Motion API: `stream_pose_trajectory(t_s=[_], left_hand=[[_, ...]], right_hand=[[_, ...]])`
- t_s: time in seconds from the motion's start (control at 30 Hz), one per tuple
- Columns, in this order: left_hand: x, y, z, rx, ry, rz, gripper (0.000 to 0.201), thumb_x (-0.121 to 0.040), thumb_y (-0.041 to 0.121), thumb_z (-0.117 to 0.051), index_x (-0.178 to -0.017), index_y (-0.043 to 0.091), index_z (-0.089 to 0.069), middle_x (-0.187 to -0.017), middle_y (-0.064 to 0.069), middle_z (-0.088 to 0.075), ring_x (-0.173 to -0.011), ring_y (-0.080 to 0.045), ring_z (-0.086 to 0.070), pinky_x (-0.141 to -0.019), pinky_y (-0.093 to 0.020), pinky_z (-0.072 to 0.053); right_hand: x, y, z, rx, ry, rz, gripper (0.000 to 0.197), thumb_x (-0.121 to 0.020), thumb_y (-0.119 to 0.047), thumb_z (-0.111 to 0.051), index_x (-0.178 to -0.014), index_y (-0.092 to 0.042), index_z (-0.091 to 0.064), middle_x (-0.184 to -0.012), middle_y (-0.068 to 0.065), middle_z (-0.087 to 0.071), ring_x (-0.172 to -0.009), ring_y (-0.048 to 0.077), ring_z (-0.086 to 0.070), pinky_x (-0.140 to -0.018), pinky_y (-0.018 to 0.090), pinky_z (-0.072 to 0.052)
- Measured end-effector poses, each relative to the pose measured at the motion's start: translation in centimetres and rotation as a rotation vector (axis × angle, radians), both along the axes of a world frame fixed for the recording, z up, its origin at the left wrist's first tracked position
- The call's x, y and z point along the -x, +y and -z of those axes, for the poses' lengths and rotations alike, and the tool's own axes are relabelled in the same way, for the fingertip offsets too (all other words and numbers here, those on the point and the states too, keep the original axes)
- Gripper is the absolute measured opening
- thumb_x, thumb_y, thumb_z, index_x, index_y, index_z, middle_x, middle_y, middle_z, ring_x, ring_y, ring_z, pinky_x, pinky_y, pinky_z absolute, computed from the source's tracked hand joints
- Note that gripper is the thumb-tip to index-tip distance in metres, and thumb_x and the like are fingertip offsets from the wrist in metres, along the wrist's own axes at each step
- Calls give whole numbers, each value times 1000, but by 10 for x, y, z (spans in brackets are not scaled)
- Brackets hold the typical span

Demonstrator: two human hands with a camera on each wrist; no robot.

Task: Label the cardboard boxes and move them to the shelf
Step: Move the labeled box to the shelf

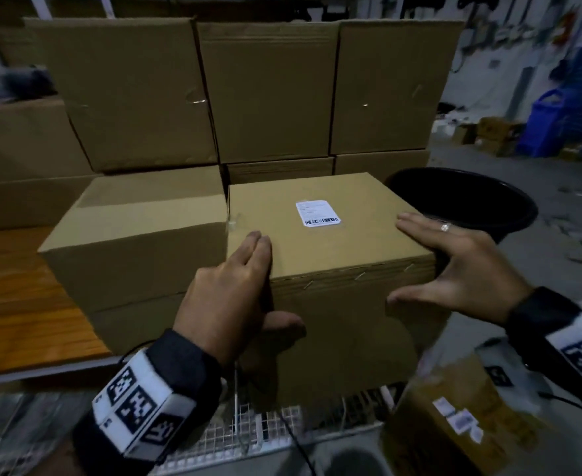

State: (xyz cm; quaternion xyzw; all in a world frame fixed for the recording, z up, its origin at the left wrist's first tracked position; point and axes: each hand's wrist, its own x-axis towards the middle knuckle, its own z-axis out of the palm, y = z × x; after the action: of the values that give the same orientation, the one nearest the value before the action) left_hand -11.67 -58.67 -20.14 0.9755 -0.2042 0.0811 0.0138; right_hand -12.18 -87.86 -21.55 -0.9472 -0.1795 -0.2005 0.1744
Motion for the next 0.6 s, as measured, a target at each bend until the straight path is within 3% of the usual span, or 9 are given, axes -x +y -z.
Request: stream_pose_trajectory(t_s=[0.17,0.37,0.5,0.6], left_hand=[[-10,-12,10,-11,42,-82,111,-70,75,-53,-153,20,-3,-161,5,-2,-141,-15,-29,-104,-33,-37],[-17,-2,24,63,36,-111,110,-65,70,-62,-152,18,-19,-158,3,-14,-137,-19,-38,-100,-39,-43],[-34,0,30,69,13,-103,102,-57,72,-54,-130,1,-54,-134,-16,-55,-100,-31,-68,-62,-46,-57],[-48,-1,33,51,4,-76,100,-54,72,-53,-123,0,-60,-126,-17,-61,-91,-29,-71,-54,-42,-56]], right_hand=[[-28,-11,15,-32,23,-65,106,-52,-68,-66,-134,-2,-51,-142,11,-48,-131,22,-46,-108,45,-39],[-44,-4,28,-52,47,-122,104,-56,-71,-62,-134,-3,-52,-142,12,-48,-130,22,-46,-107,41,-36],[-54,-6,30,-66,50,-93,104,-56,-73,-61,-135,-5,-51,-143,10,-47,-131,21,-46,-107,43,-40],[-60,-9,33,-60,62,-43,107,-56,-76,-58,-137,-8,-49,-146,7,-44,-131,22,-46,-107,47,-41]])
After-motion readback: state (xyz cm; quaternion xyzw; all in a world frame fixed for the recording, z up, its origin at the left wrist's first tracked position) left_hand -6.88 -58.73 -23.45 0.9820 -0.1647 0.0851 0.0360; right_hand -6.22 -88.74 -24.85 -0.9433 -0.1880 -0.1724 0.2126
